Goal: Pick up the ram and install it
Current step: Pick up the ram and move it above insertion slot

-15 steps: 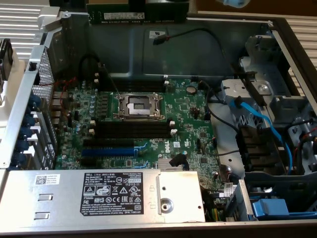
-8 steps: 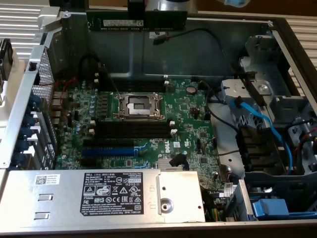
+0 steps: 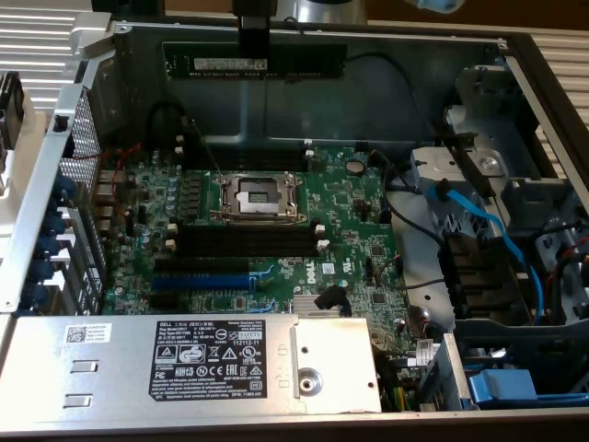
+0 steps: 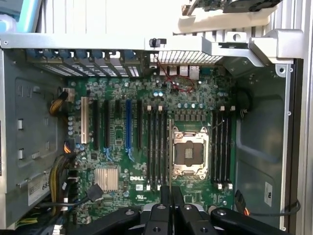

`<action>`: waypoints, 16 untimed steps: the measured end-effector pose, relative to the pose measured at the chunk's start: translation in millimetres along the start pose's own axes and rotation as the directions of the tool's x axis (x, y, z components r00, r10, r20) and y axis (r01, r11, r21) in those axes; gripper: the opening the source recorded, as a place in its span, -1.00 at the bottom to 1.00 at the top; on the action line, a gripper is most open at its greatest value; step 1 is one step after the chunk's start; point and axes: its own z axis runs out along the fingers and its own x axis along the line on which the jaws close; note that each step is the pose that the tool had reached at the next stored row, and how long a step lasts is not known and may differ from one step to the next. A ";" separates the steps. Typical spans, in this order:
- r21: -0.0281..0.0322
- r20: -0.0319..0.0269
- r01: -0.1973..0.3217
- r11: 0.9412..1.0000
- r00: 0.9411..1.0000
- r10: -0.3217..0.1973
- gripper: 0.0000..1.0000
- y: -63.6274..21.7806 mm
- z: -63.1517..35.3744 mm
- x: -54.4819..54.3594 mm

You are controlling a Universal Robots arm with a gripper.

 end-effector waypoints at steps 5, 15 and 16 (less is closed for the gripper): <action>-0.008 0.001 -0.004 1.000 1.000 0.004 -0.76 0.0 7.0 0.4; -0.023 0.000 -0.006 1.000 1.000 0.006 -0.76 0.2 11.4 1.0; -0.029 0.000 -0.006 1.000 1.000 0.006 -0.76 0.3 11.9 1.0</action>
